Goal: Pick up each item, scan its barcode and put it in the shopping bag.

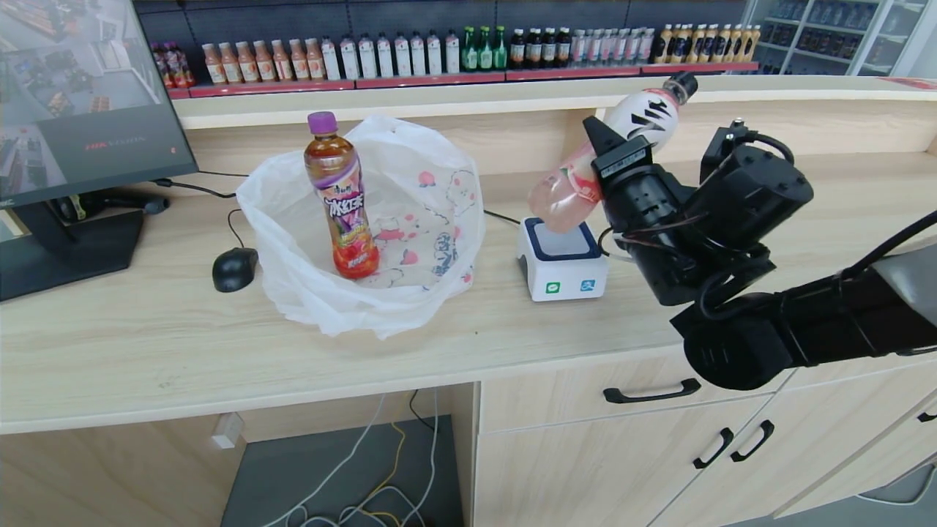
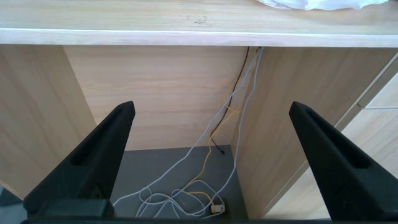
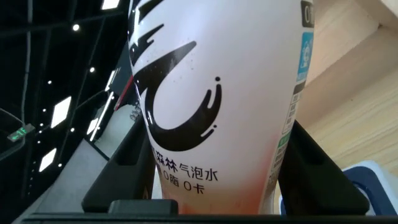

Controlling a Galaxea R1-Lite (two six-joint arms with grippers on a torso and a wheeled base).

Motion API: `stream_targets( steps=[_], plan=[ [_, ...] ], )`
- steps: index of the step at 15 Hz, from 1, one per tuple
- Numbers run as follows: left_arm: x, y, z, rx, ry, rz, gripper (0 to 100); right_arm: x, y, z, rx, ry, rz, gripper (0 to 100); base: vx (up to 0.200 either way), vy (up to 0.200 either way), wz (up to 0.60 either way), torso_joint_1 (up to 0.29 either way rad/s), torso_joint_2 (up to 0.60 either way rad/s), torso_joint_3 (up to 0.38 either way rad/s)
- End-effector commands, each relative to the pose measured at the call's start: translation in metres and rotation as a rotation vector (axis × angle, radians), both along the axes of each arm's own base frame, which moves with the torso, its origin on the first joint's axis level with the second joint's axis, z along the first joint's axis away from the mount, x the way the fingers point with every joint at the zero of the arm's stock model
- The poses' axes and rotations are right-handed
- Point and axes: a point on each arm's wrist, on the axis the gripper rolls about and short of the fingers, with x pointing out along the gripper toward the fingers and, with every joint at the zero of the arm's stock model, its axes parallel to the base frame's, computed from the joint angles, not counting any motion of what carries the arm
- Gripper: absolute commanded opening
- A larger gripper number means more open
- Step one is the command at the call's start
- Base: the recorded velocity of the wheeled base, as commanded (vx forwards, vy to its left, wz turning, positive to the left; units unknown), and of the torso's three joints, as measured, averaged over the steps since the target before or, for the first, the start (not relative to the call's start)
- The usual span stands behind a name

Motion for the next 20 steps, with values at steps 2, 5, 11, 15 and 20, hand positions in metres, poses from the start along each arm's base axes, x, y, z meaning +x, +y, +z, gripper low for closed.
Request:
stream_targets(
  steps=[2,5,11,15,20],
  plan=[
    [0.000,0.000,0.000,0.000,-0.001,0.001,100,-0.035,-0.008,0.028,-0.072,-0.072,-0.028,0,0.000,0.000,0.00,0.000,0.00,0.000],
    [0.000,0.000,0.000,0.001,-0.001,0.000,100,-0.068,-0.003,0.033,-0.222,-0.104,-0.077,0,0.000,0.000,0.00,0.000,0.00,0.000],
    [0.000,0.000,0.000,0.003,-0.001,0.000,100,-0.116,-0.014,0.022,-0.599,-0.201,-0.260,0,0.000,0.000,0.00,0.000,0.00,0.000],
    [0.000,0.000,0.000,0.000,0.001,0.000,100,-0.119,-0.014,0.014,-0.669,-0.205,-0.285,0,0.000,0.000,0.00,0.000,0.00,0.000],
    [0.000,0.000,0.000,-0.002,0.001,0.000,100,-0.100,-0.020,0.011,-0.670,-0.200,-0.347,0,0.000,0.200,0.00,0.001,0.00,0.005]
  ],
)
